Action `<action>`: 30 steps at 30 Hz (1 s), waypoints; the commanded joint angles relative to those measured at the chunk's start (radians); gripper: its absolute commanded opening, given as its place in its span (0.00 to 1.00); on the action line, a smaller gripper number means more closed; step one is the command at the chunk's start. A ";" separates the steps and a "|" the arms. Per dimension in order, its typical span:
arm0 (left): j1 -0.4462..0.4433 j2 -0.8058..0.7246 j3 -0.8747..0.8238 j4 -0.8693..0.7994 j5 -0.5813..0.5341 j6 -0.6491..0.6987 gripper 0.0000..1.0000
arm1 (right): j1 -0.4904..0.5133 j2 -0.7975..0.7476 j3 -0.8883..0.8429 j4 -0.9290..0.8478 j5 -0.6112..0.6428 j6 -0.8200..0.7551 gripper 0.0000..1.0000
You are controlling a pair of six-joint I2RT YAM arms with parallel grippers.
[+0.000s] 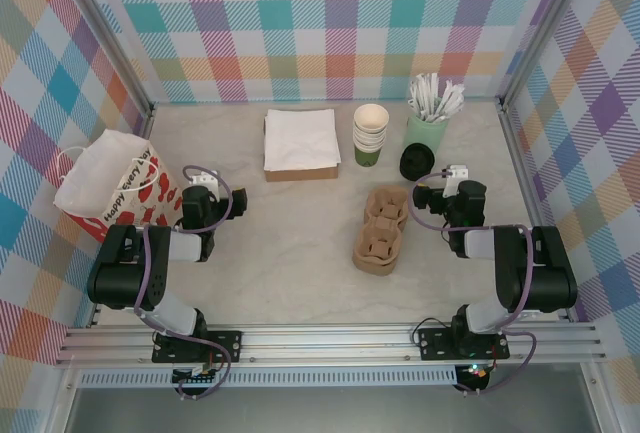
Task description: Pack the takeout coffee
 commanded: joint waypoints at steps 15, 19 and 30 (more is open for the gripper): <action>-0.002 -0.001 0.015 0.018 0.005 -0.009 1.00 | -0.003 0.001 0.020 0.017 -0.012 0.013 1.00; -0.001 -0.001 0.015 0.018 0.004 -0.010 1.00 | -0.003 0.001 0.019 0.018 -0.012 0.014 1.00; -0.004 -0.167 0.095 -0.261 -0.059 -0.042 1.00 | -0.003 -0.056 0.071 -0.119 -0.010 0.016 1.00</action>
